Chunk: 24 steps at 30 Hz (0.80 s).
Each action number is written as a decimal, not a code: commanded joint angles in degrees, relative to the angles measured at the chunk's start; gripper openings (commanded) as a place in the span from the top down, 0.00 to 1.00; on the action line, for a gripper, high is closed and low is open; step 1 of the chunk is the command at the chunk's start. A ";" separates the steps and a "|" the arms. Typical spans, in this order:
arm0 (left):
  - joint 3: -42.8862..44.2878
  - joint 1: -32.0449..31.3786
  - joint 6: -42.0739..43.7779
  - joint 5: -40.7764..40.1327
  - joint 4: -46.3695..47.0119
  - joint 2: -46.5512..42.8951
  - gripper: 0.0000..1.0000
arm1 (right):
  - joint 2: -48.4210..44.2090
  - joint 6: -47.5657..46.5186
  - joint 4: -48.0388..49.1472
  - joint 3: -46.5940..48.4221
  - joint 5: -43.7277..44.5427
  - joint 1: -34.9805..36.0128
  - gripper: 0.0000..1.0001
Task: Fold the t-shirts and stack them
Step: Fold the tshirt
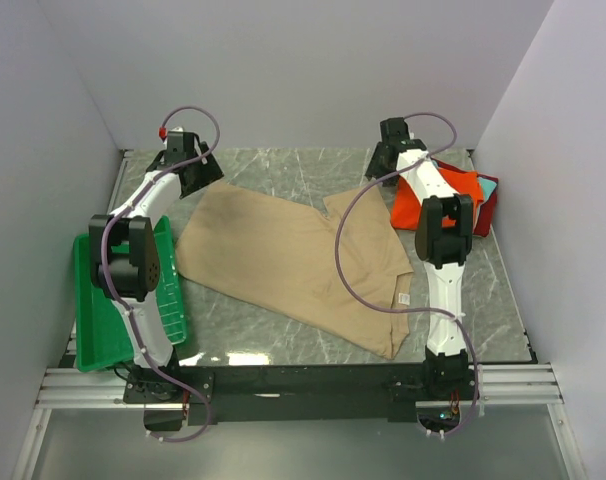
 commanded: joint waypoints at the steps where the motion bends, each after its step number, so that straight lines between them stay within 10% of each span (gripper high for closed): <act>1: 0.79 0.21 0.59 1.23 -1.67 -3.07 0.12 | 1.39 0.70 -2.33 2.26 -0.42 -0.58 0.47; 24: 1.49 0.21 3.84 2.02 -5.10 -3.78 0.11 | 8.33 2.63 -2.85 7.18 -1.92 -2.43 0.50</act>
